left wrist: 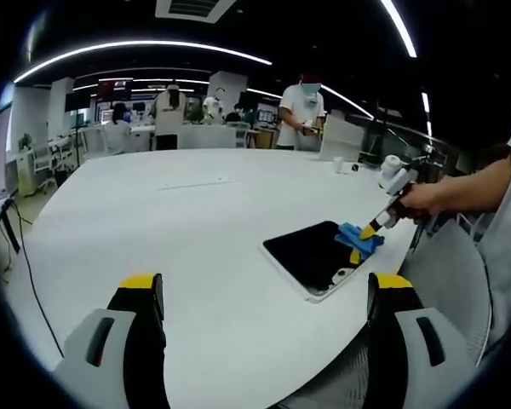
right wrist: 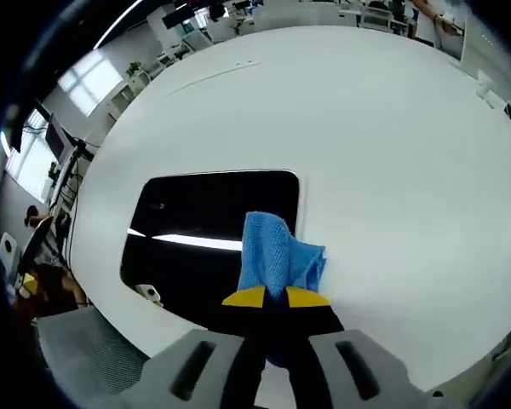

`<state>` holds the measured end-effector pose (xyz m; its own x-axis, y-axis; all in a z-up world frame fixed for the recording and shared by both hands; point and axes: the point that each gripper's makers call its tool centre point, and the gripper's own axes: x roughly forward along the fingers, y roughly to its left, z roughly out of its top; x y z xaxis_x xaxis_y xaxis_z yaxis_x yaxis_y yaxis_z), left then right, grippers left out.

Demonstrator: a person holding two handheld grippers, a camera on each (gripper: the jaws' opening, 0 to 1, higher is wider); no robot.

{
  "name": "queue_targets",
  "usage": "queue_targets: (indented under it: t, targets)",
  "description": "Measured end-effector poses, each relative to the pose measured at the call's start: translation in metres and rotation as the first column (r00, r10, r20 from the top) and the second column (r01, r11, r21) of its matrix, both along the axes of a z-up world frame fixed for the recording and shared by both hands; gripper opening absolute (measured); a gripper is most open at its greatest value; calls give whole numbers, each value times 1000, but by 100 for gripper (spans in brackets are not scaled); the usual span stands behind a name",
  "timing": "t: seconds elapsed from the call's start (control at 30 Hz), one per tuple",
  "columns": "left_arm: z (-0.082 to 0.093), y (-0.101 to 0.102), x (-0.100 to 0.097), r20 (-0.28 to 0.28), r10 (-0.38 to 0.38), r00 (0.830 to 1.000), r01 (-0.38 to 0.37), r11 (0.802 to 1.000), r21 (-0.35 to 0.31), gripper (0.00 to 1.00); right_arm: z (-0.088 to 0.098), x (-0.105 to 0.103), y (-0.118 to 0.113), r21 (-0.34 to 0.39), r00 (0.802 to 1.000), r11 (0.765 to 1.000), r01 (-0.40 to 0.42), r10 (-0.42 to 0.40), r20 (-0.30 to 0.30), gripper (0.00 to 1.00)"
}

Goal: Wipe the mirror surface with the cleaning cloth until all visible marks leave the cleaned area.

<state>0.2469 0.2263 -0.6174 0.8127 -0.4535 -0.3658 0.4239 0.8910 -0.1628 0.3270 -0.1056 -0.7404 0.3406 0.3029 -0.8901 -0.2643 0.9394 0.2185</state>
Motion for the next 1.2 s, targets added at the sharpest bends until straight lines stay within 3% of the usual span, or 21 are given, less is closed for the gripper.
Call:
queue_targets:
  t: [0.47,0.87,1.2]
  targets:
    - [2,3,3,12,9,1000,-9,1000,4,99,0,-16,-3,-45,1000,999,-7,6,-24,1]
    - [3,4,5,14,6,1000,-6,1000,10,99,-1,-15,-3,-30,999,999,17,-18,-31,1]
    - [15,13,11,45,34,998,-34,999,11,99,1,-19,21,-16,999,1000,-9,8,-33,1]
